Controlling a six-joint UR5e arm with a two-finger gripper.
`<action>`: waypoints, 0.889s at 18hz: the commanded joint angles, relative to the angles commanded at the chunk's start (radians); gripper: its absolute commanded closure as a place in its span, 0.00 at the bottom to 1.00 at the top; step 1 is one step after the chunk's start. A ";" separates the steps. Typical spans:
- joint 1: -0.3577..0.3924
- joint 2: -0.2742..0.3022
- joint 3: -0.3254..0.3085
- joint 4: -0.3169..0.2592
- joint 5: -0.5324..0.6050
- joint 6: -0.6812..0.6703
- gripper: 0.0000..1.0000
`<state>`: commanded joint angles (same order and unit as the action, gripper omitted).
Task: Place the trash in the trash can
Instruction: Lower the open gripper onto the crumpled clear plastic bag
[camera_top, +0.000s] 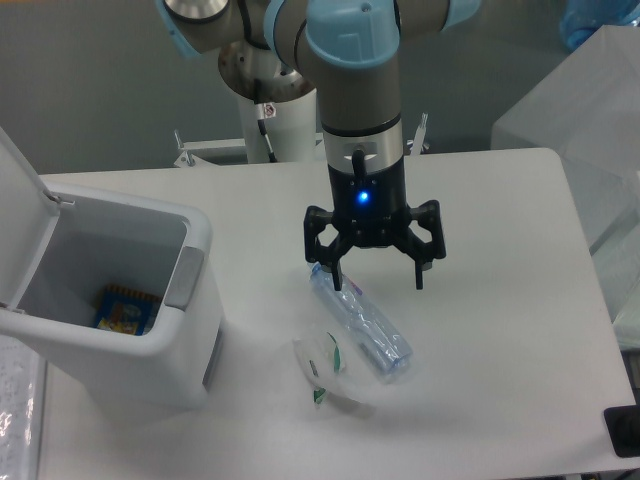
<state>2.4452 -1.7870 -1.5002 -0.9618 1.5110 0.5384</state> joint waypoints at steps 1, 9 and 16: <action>-0.002 -0.005 -0.002 0.003 0.005 0.002 0.00; -0.008 -0.046 -0.037 0.021 0.018 -0.001 0.00; -0.024 -0.093 -0.155 0.118 0.015 -0.208 0.00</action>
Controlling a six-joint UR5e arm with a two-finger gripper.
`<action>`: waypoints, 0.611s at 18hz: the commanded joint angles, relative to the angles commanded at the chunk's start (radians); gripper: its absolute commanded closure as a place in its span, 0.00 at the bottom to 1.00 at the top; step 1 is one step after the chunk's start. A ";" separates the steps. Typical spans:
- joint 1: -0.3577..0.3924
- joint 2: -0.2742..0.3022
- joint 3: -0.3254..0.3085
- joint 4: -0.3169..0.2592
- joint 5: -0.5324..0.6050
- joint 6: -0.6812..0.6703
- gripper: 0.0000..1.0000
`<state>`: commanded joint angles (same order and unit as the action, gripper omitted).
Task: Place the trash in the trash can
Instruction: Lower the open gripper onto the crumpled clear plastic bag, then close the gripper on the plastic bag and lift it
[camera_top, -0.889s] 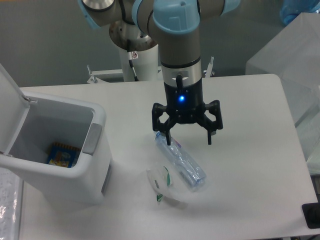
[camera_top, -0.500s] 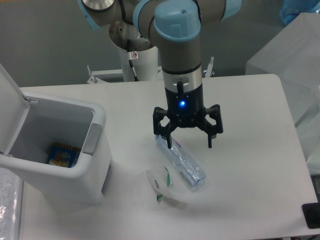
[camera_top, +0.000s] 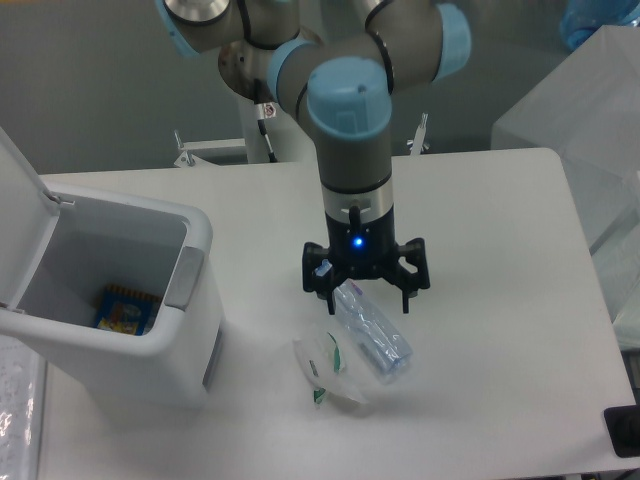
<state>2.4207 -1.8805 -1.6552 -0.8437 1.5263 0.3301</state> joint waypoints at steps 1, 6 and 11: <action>-0.012 -0.021 0.002 0.000 0.000 -0.022 0.00; -0.046 -0.114 0.023 0.002 0.000 -0.098 0.00; -0.058 -0.170 0.028 0.003 0.005 -0.140 0.00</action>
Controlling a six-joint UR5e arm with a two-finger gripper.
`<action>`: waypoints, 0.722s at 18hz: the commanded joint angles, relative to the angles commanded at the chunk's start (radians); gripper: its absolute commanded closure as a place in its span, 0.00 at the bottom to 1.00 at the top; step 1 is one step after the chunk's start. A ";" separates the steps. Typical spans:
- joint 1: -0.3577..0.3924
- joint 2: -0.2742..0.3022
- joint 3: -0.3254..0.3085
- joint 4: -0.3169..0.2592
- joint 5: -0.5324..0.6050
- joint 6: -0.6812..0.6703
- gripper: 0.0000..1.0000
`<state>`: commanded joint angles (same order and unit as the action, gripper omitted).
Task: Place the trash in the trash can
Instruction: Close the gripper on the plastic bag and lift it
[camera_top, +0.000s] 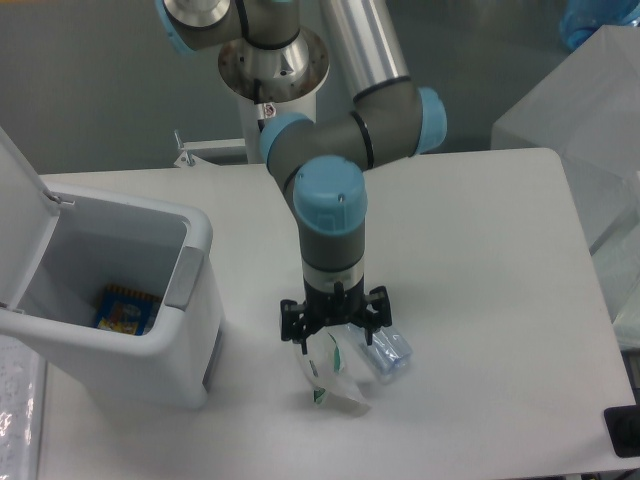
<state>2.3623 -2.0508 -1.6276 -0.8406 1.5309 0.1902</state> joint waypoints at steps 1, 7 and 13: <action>0.000 -0.003 0.000 0.000 0.000 0.000 0.00; -0.003 -0.031 0.012 0.000 0.000 -0.031 0.08; -0.003 -0.031 0.012 0.000 -0.003 -0.038 0.50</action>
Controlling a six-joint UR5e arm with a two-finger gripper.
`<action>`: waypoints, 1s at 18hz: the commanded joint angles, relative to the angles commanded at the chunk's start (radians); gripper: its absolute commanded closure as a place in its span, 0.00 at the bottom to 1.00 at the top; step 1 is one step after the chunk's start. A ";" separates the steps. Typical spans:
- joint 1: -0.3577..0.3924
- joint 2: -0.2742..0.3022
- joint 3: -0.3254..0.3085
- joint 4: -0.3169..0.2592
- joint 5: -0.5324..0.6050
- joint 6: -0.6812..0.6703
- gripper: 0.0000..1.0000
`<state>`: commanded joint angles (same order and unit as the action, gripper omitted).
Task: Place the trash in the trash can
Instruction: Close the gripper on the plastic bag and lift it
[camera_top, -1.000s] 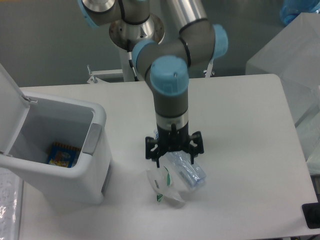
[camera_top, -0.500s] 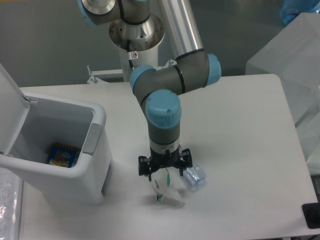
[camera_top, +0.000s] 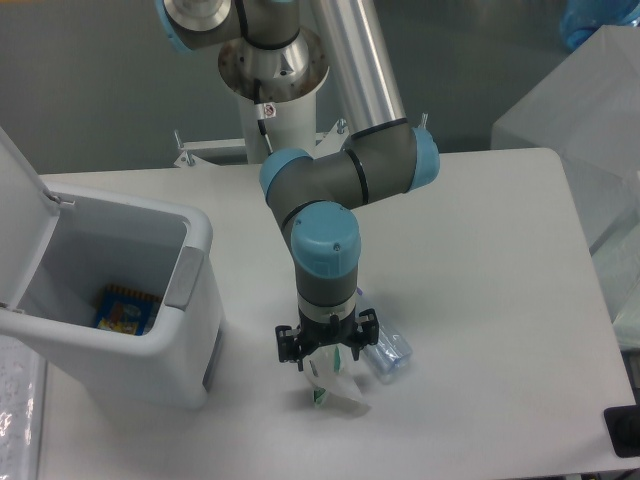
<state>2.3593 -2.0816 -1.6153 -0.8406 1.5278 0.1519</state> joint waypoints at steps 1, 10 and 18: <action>0.000 0.000 0.000 0.000 0.002 0.000 0.56; 0.000 0.000 -0.005 0.003 0.002 0.012 0.84; 0.000 0.015 0.023 0.003 -0.005 0.011 0.87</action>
<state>2.3593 -2.0663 -1.5924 -0.8376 1.5233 0.1626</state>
